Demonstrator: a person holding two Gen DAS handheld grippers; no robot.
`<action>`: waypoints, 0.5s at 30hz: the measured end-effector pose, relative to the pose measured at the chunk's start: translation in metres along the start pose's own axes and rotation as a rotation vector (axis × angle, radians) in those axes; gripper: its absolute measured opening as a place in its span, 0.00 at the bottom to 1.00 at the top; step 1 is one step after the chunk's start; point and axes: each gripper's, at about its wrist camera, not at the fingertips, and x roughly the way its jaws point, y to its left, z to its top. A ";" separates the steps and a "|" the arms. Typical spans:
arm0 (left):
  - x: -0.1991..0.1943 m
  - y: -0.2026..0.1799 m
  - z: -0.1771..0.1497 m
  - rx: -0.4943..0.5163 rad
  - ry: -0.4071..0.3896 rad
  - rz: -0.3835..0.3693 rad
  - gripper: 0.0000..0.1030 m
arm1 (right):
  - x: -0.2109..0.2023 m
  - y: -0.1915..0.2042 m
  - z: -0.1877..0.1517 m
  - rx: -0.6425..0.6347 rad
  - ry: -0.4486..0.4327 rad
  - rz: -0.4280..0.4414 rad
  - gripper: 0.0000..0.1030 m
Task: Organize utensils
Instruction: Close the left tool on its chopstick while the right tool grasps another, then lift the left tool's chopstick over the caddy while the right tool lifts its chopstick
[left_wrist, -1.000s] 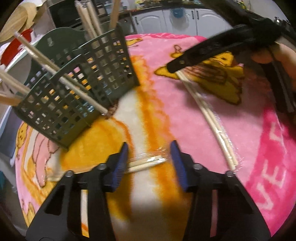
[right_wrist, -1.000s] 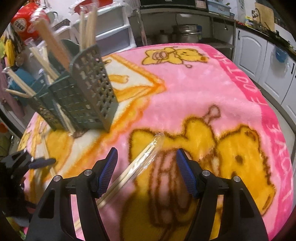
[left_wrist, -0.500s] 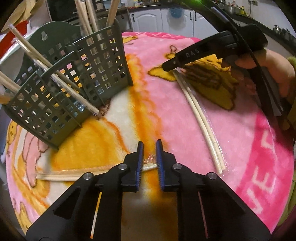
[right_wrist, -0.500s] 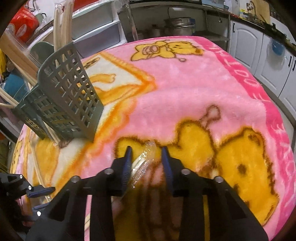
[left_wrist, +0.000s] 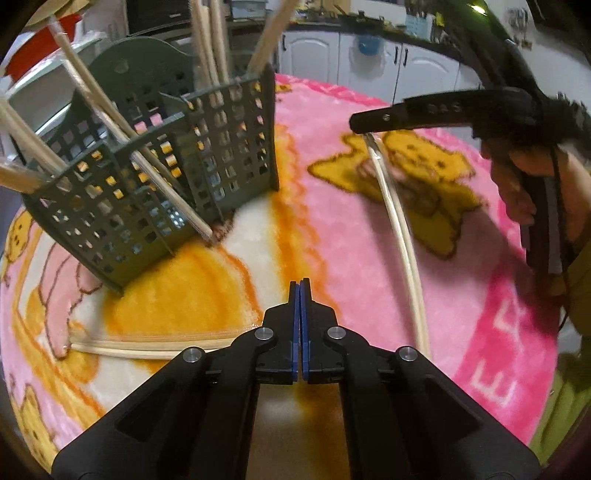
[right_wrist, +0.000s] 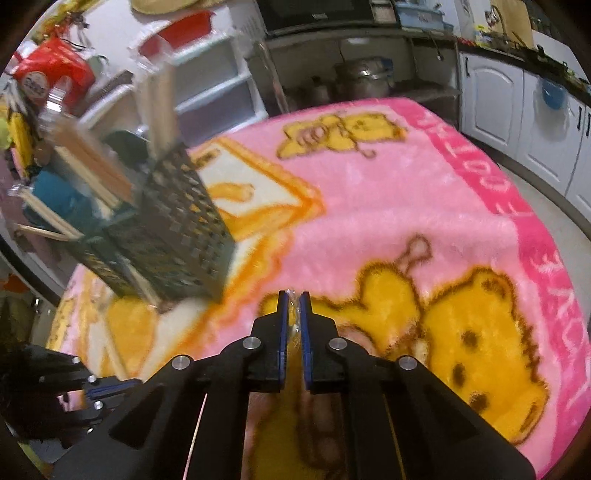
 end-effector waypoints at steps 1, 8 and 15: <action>-0.004 0.001 0.003 -0.014 -0.009 -0.004 0.00 | -0.008 0.004 0.002 -0.010 -0.020 0.012 0.06; -0.039 0.014 0.015 -0.114 -0.096 -0.031 0.00 | -0.052 0.032 0.013 -0.064 -0.124 0.068 0.06; -0.078 0.031 0.026 -0.202 -0.195 -0.082 0.00 | -0.087 0.061 0.027 -0.130 -0.214 0.113 0.06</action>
